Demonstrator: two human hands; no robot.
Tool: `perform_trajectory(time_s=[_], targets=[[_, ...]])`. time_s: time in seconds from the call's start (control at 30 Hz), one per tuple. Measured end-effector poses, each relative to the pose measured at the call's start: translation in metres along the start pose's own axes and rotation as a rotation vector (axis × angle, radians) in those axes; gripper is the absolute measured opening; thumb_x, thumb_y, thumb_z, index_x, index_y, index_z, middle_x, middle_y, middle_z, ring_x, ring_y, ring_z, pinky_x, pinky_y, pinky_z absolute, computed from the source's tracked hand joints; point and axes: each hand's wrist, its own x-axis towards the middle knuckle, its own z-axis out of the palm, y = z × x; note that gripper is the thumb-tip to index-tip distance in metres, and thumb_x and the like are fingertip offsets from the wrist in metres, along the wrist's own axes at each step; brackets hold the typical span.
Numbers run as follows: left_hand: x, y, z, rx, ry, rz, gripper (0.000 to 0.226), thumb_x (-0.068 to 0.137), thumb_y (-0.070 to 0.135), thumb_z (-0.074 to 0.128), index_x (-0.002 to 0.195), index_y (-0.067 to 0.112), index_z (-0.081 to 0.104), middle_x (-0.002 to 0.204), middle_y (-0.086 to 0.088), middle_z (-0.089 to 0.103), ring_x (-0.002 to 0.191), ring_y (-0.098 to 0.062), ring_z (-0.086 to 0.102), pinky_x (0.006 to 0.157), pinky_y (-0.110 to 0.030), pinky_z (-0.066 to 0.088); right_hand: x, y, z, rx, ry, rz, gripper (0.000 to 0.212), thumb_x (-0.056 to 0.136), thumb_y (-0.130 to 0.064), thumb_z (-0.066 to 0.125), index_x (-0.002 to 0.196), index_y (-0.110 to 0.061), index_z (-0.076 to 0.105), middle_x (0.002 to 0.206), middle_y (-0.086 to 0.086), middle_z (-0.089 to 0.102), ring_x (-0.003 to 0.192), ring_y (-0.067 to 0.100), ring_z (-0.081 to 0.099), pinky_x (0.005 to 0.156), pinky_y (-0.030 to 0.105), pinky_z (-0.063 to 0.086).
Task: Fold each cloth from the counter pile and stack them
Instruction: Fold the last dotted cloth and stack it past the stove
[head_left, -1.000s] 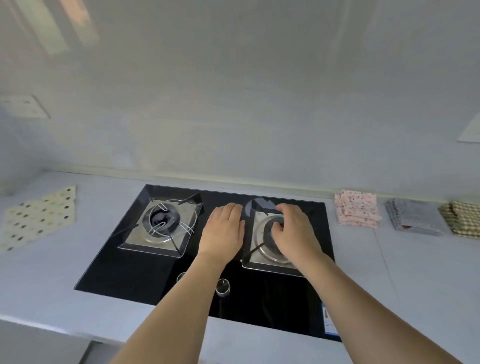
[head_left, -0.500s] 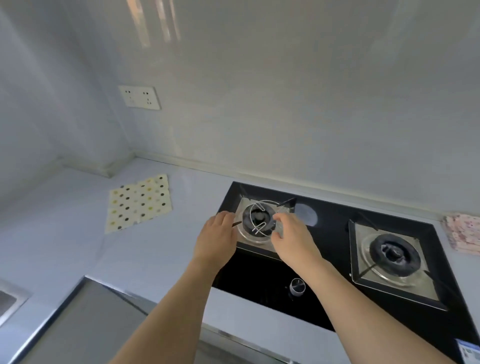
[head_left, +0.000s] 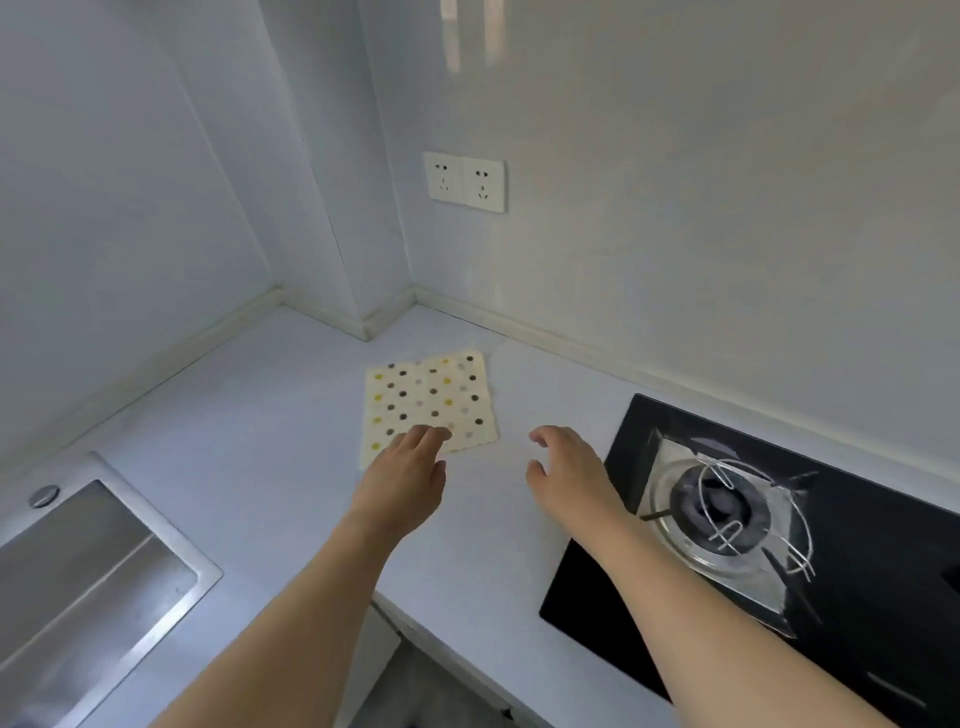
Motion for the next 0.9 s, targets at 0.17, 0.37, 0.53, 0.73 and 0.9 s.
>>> perform_trajectory(time_s=[0.17, 0.37, 0.53, 0.73, 0.9], targets=[[0.057, -0.087, 0.028, -0.086, -0.061, -0.005, 0.042, 0.098, 0.026, 0.047, 0.139, 0.024, 0.041, 0.137, 0.007, 0.048, 0.123, -0.016, 0.050, 0.090, -0.033, 0.049, 0.079, -0.020, 0.070, -0.120, -0.071, -0.024, 0.039, 0.095, -0.018, 0.044, 0.134, -0.017, 0.046, 0.138, 0.000, 0.046, 0.120, 0.020, 0.048, 0.102, 0.029, 0.038], [0.101, -0.156, 0.100, -0.166, -0.083, 0.091, 0.058, 0.095, 0.046, 0.050, 0.146, 0.027, 0.028, 0.140, 0.008, 0.046, 0.121, -0.014, 0.047, 0.101, -0.029, 0.039, 0.148, 0.023, 0.151, -0.257, -0.022, -0.072, 0.036, 0.095, -0.018, 0.044, 0.130, -0.015, 0.050, 0.134, 0.000, 0.046, 0.112, 0.023, 0.051, 0.095, 0.030, 0.039], [0.110, -0.194, 0.151, 0.124, -0.045, 0.194, 0.069, 0.093, 0.070, 0.019, 0.152, 0.034, 0.016, 0.160, 0.008, 0.014, 0.147, -0.011, 0.005, 0.121, -0.038, 0.001, 0.163, 0.065, 0.201, -0.412, 0.144, -0.177, 0.052, 0.092, -0.041, 0.022, 0.138, -0.024, 0.041, 0.143, -0.006, 0.038, 0.130, 0.017, 0.036, 0.107, 0.033, 0.025], [0.114, -0.189, 0.154, 0.169, -0.120, 0.138, 0.072, 0.091, 0.072, 0.014, 0.153, 0.038, 0.007, 0.163, 0.009, 0.002, 0.149, -0.011, -0.004, 0.121, -0.042, 0.000, 0.166, 0.074, 0.208, -0.452, 0.179, -0.156, 0.049, 0.099, -0.045, 0.027, 0.145, -0.029, 0.033, 0.150, -0.011, 0.029, 0.138, 0.013, 0.022, 0.113, 0.031, 0.016], [0.046, -0.173, 0.149, 0.131, -0.188, 0.178, 0.089, 0.080, 0.086, 0.016, 0.154, 0.039, 0.001, 0.163, 0.010, -0.004, 0.149, -0.011, -0.008, 0.121, -0.042, -0.003, 0.098, 0.056, 0.221, -0.496, 0.310, -0.103, 0.025, 0.101, -0.031, 0.032, 0.117, -0.019, 0.048, 0.121, -0.001, 0.044, 0.109, 0.024, 0.040, 0.087, 0.033, 0.034]])
